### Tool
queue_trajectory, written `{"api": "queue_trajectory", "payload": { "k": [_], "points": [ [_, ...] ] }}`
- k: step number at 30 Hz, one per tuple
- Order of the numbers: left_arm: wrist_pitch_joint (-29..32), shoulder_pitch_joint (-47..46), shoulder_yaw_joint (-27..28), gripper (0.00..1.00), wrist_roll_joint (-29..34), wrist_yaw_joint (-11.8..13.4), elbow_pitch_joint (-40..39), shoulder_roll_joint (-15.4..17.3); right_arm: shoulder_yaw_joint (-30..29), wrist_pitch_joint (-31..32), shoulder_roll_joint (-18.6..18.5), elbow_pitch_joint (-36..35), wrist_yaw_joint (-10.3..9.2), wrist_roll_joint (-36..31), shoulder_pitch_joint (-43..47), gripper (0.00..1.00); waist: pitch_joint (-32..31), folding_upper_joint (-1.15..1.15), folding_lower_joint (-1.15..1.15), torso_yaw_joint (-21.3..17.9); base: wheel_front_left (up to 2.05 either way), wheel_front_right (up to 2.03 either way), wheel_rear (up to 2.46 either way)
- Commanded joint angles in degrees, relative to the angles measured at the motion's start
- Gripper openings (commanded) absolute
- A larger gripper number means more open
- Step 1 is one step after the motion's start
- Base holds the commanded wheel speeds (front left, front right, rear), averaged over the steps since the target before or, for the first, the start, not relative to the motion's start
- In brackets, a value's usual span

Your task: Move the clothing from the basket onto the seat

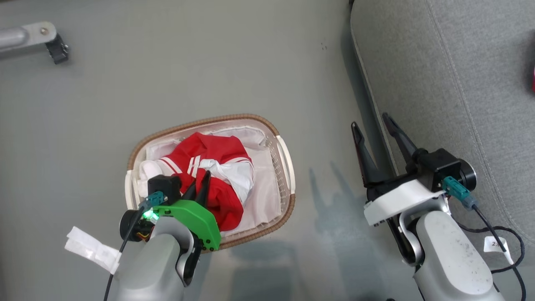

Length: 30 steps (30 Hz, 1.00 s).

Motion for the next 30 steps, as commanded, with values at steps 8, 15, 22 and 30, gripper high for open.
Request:
{"api": "queue_trajectory", "payload": {
  "k": [8, 15, 22, 30],
  "points": [
    [-0.21, 8.18, 6.43, 0.0, 5.89, -0.07, -12.86, 0.28, -0.14, -0.28, -0.26, 1.51, -0.06, -0.73, 5.99, 1.0, -12.18, 0.0, 0.0, 4.74, 0.0, 0.0, 0.0],
    [-0.2, 12.24, 10.89, 0.0, 8.89, -0.15, -22.92, 0.1, 0.17, -0.28, -0.27, 2.48, -0.06, -0.73, 8.94, 1.0, -17.02, 0.0, 0.0, 5.17, 0.0, 0.0, 0.0],
    [-0.21, 13.98, 11.6, 0.0, 8.65, -0.19, -31.53, 0.03, 0.48, -0.28, -0.27, 2.81, -0.06, -0.89, 11.48, 1.0, -20.38, 0.0, 0.0, 5.44, 0.0, 0.0, 0.0],
    [-0.21, 13.94, 9.99, 0.0, 6.98, -0.2, -37.58, 0.0, 1.45, -0.28, -0.26, 3.35, -0.06, -0.78, 13.32, 1.0, -22.63, 0.0, 0.0, 5.23, 0.0, 0.0, 0.0]
  ]
}}
